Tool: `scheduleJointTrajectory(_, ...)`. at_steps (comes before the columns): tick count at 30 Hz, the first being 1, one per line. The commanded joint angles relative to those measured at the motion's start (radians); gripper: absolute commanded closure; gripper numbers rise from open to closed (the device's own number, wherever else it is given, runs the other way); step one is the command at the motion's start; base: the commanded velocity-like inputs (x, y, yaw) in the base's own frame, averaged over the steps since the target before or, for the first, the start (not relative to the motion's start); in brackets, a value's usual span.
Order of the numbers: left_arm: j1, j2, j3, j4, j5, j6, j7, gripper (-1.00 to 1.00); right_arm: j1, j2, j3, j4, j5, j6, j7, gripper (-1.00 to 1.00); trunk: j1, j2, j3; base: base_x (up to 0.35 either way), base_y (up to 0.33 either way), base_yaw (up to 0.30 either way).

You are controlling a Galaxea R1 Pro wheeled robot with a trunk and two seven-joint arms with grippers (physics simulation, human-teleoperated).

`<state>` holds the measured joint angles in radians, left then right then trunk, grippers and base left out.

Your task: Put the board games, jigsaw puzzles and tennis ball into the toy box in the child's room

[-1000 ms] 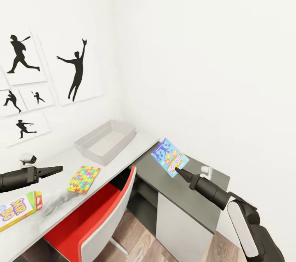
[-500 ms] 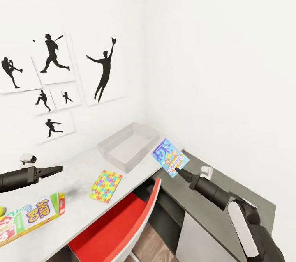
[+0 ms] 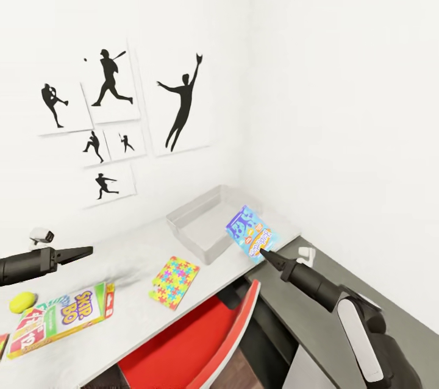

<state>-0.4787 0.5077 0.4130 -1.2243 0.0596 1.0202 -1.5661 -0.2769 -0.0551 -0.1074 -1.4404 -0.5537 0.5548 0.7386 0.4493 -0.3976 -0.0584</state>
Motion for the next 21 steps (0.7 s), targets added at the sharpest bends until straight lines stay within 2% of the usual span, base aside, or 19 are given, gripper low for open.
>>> scheduleJointTrajectory(1, -0.001, 0.0, 0.0, 0.0, -0.001, 0.011, -0.005, -1.0, -0.001, 0.0, -0.001, -0.001, -0.009, 0.008, 0.001, 1.0, 0.001, -0.002, -0.003, 0.013, -0.011, 0.289)
scheduleJointTrajectory(21, -0.001, 0.0, 0.0, 0.0, -0.001, 0.011, -0.005, -1.0, -0.001, -0.001, 0.0, -0.001, -0.009, 0.008, 0.001, 1.0, 0.001, -0.002, -0.01, 0.001, -0.001, 0.289)
